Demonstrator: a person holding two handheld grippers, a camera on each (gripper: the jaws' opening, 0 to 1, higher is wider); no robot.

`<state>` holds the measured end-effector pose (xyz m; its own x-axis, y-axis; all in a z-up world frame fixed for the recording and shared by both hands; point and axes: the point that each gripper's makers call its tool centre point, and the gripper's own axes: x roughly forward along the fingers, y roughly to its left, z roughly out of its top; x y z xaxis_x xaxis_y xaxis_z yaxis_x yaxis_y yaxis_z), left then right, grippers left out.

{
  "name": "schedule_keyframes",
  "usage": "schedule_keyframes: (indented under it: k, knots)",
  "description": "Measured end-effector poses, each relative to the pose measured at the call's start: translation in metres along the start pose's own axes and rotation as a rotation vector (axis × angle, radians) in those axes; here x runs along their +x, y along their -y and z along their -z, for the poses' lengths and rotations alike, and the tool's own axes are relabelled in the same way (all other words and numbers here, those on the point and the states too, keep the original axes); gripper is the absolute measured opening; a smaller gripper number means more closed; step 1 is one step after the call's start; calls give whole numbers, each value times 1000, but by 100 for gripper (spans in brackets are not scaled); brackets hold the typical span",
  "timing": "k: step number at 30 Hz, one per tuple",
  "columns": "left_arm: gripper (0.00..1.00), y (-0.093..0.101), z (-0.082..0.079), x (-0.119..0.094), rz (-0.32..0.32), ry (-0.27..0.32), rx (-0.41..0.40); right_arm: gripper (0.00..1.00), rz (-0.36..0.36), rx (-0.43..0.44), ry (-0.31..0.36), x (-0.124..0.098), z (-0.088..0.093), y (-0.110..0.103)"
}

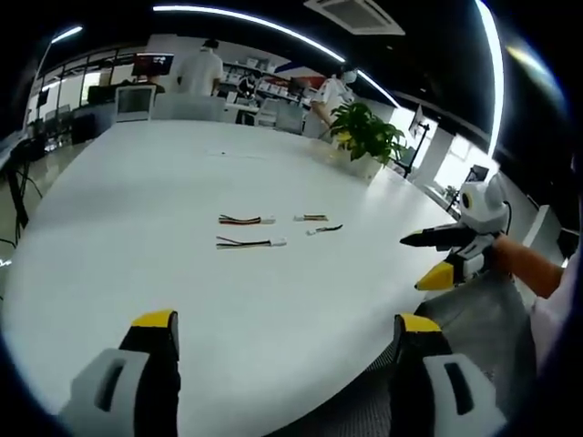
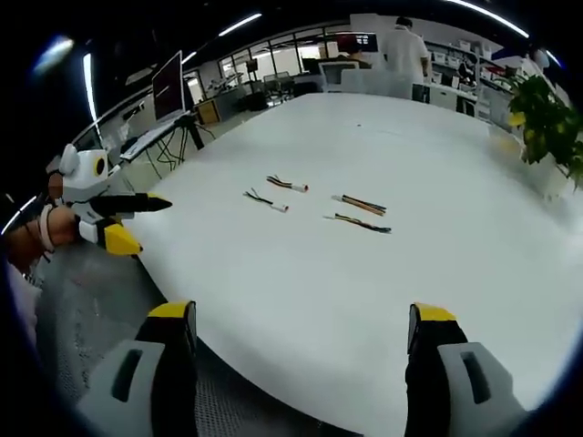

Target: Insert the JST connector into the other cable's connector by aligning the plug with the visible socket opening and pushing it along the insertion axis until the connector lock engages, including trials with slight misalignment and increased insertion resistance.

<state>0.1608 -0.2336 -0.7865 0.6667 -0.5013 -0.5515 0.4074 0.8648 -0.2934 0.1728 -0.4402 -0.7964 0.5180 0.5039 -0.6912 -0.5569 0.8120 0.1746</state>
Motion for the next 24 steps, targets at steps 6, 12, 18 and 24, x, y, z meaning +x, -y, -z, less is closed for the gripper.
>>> schedule_keyframes:
  k: [6, 12, 18, 24]
  knots:
    - [96, 0, 0, -1, 1, 3, -6, 95, 3, -16, -7, 1, 1, -1]
    - [96, -1, 1, 0, -5, -5, -7, 95, 21, 2, 2, 0, 0, 5]
    - [96, 6, 3, 2, 23, -19, 10, 94, 31, 7, 21, 1, -4, 8]
    - [96, 8, 2, 2, 35, -16, 18, 94, 48, 13, 40, -2, -7, 12]
